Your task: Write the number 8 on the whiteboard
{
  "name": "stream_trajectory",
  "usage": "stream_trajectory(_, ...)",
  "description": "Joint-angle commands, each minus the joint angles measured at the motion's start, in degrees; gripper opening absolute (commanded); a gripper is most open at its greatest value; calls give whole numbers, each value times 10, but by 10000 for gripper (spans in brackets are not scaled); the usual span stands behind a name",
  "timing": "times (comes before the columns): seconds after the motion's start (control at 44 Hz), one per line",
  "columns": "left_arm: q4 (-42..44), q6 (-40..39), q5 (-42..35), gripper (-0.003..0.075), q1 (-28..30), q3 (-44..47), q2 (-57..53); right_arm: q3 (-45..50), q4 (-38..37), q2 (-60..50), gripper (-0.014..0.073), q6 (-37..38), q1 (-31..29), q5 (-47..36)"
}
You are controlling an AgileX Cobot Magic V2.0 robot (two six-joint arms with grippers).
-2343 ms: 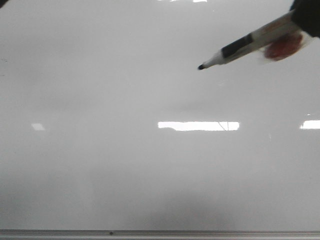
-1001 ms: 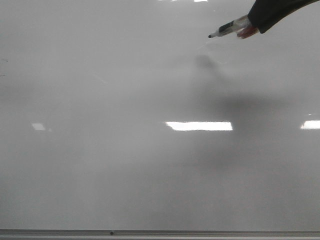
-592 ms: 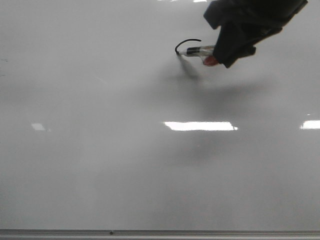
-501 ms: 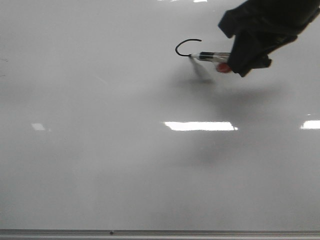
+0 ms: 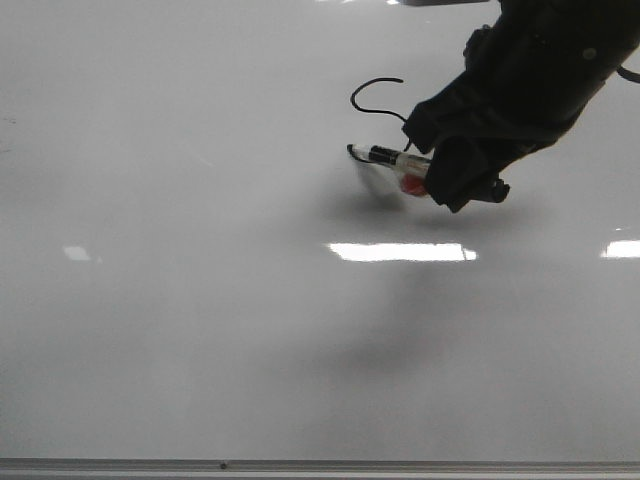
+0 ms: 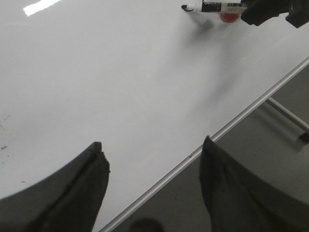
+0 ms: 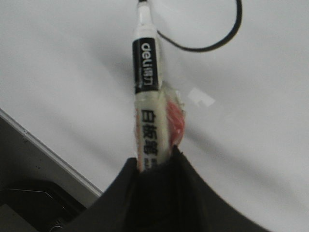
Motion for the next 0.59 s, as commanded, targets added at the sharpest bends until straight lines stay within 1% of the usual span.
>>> stream_trajectory(0.0,-14,-5,-39,411,1,-14,-2,-49,-1,-19,-108,4,-32,-1)
stream_trajectory(0.091,-14,-5,-39,411,1,-14,-2,-63,-1,-30,-108,3,-54,23)
stream_trajectory(0.182,-14,-5,-39,411,1,-14,-2,-65,-1,-38,-108,2,-51,16)
stream_trajectory(0.273,-14,-5,-46,411,1,-14,-2,-65,-1,-38,-108,-11,-25,3)
stream_trajectory(0.364,-14,4,-56,411,1,-14,-2,-64,-1,-56,-108,-29,-1,21)
stream_trajectory(0.432,-19,35,-55,411,0,-14,-2,-57,-1,-86,-108,-57,17,55)
stream_trajectory(0.569,-62,108,-42,411,-19,-17,13,-19,-1,-172,-108,-112,67,134)
